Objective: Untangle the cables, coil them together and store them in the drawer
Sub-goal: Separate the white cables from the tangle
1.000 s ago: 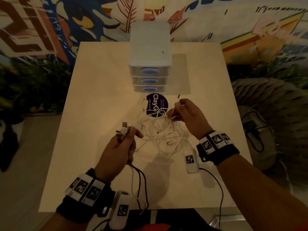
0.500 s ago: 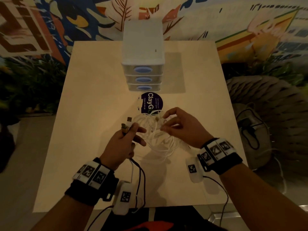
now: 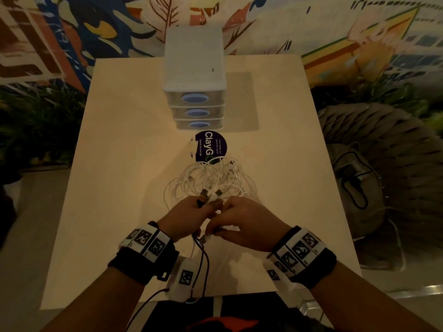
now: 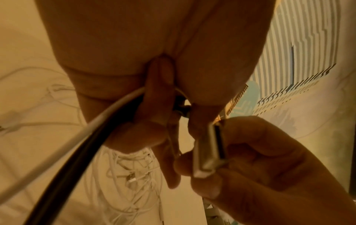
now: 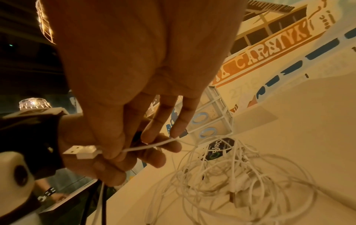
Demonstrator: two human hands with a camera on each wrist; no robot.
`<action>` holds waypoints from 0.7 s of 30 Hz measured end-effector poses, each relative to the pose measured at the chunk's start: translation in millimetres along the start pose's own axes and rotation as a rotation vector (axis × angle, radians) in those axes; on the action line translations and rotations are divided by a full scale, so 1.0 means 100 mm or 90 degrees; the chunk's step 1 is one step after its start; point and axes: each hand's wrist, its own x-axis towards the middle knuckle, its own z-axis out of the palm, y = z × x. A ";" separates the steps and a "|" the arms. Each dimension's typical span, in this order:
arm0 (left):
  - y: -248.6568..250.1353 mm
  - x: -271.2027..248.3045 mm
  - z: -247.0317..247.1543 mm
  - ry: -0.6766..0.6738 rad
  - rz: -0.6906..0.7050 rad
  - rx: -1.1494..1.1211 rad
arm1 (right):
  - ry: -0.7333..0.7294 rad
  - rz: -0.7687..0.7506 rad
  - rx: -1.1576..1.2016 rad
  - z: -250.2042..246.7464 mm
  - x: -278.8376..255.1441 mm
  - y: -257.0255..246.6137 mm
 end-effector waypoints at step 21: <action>-0.11 -0.12 0.19 0.028 0.198 0.105 | 0.023 0.424 0.219 -0.37 0.28 0.24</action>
